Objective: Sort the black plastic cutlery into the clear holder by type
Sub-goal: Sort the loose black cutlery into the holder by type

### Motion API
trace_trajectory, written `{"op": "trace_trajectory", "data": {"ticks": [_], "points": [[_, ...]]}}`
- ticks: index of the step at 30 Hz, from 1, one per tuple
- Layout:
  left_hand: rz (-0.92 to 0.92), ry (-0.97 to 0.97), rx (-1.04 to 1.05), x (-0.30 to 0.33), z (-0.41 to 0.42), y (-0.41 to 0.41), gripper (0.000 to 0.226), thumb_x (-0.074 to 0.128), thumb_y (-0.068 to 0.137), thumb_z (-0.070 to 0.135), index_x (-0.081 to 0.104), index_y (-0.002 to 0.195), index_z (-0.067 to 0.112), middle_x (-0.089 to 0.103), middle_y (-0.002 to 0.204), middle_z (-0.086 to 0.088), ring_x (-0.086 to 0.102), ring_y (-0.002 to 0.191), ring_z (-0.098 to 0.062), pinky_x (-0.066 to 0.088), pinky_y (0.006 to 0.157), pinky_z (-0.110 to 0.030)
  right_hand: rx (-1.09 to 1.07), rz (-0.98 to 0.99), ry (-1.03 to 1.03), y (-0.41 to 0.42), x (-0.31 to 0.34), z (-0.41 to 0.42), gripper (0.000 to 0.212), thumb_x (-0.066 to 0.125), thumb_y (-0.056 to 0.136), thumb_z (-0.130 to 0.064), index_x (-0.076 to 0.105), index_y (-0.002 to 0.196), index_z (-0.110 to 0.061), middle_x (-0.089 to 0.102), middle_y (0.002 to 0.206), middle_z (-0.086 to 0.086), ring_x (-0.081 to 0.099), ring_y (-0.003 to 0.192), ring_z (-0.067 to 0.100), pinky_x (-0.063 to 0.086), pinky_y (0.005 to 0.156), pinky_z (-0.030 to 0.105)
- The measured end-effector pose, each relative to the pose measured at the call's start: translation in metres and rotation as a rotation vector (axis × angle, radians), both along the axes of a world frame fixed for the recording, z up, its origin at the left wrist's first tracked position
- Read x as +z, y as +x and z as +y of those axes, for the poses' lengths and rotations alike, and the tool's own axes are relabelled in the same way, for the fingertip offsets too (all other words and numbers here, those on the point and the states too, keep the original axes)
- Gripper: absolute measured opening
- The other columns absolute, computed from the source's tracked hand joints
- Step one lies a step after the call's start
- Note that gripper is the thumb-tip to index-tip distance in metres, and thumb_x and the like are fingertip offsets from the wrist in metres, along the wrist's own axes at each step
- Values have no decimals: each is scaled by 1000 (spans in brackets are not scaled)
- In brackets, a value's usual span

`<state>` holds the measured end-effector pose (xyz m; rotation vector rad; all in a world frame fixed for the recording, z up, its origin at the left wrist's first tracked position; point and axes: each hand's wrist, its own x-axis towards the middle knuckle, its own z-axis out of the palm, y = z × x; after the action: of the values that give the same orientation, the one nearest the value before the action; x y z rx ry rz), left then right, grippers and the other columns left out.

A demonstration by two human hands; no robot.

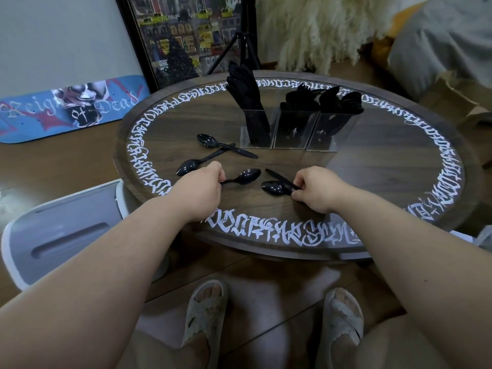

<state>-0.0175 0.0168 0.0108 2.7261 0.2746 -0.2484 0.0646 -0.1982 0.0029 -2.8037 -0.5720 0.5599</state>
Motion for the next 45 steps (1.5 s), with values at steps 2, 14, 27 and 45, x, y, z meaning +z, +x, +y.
{"op": "trace_trajectory", "data": {"ticks": [2,14,27,45], "points": [[-19,-39,32,1,-4,2,16,39,99,16,48,112,19,56,85,0,55,77,-17,44,65,-33,-2,-35,-18,-1,-1,-3,8,60,92,-26,54,90,-21,57,89,-2,52,84,18,37,70,28],[-96,-53,-13,7,-45,17,20,38,100,27,55,105,18,57,82,1,54,83,-21,37,68,-31,-58,-129,173,-8,-8,-18,24,67,86,-32,53,97,-16,60,92,0,56,89,24,47,77,35],[-74,-115,-3,11,-45,16,28,36,102,29,61,108,17,55,80,4,55,85,-19,36,69,-29,-51,-330,96,-4,-3,-19,15,49,94,-24,53,82,-16,47,76,2,54,77,28,34,62,29],[-160,-432,-31,30,-82,20,28,37,101,23,64,94,25,57,72,6,58,75,-20,48,80,-35,-486,-41,912,-27,49,-43,10,65,85,-9,66,78,-16,62,68,-1,43,40,-3,34,50,16]]}}
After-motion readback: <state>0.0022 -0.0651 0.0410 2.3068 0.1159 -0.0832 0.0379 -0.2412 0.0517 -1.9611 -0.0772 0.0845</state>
